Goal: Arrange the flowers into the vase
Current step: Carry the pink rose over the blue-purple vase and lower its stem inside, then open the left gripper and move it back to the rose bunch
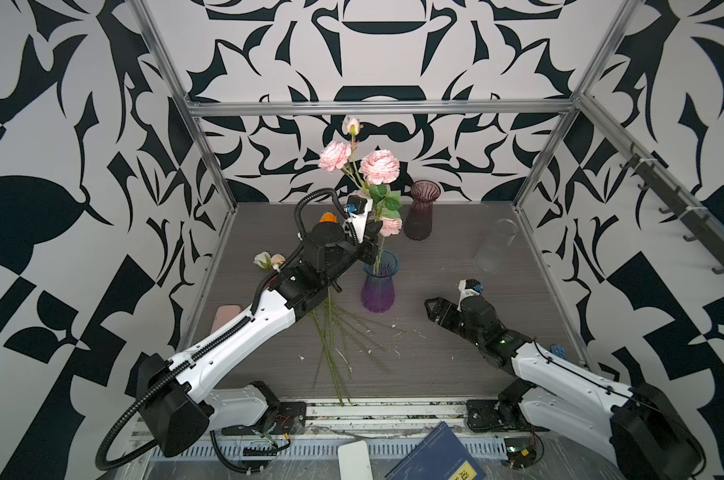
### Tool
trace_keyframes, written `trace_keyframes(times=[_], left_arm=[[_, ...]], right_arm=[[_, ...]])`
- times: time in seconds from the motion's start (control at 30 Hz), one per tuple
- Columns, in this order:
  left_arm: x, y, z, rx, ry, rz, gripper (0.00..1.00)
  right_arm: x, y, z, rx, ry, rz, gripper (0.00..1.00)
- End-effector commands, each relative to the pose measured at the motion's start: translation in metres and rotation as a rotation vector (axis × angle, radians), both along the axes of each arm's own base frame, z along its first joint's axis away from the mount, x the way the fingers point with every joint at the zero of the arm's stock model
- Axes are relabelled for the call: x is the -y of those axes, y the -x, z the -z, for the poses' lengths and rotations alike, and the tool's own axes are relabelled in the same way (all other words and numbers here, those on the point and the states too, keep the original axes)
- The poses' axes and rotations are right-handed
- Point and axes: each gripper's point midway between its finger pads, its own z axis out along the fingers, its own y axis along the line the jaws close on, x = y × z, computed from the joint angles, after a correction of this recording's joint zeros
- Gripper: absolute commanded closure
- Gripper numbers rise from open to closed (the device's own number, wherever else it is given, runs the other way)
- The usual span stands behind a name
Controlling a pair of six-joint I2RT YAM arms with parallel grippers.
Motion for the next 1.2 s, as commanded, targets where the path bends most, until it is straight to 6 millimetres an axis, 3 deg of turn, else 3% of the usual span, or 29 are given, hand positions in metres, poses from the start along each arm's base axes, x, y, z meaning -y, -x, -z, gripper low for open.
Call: trace_keyframes(times=[0.0,0.27,0.37,0.8,0.9,0.97,1.03,1.17], left_arm=[[-0.024,-0.008,-0.019,-0.017,0.151,-0.139,1.0],[-0.026,-0.01,-0.008,-0.037,0.156,-0.16,0.75],[-0.028,-0.009,-0.009,-0.03,0.156,-0.167,0.54],[-0.032,-0.006,-0.001,-0.046,0.107,-0.173,0.45],[-0.037,-0.004,0.001,-0.052,0.096,-0.186,0.35],[-0.041,-0.004,0.003,-0.065,0.076,-0.201,0.19],[-0.044,-0.002,0.008,-0.09,0.038,-0.205,0.09],[-0.042,0.005,0.024,-0.172,-0.093,-0.17,0.03]], right_arm=[[-0.003,-0.006,-0.011,0.038,-0.018,-0.004,0.08],[-0.005,-0.007,-0.011,0.034,-0.018,-0.009,0.08],[-0.005,-0.007,-0.01,0.032,-0.017,-0.008,0.08],[-0.006,-0.007,-0.01,0.032,-0.016,-0.011,0.08],[-0.004,-0.007,-0.01,0.035,-0.016,-0.008,0.08],[-0.005,-0.007,-0.011,0.036,-0.016,-0.008,0.08],[-0.005,-0.007,-0.01,0.035,-0.016,-0.009,0.08],[-0.004,-0.007,-0.011,0.035,-0.015,-0.007,0.08]])
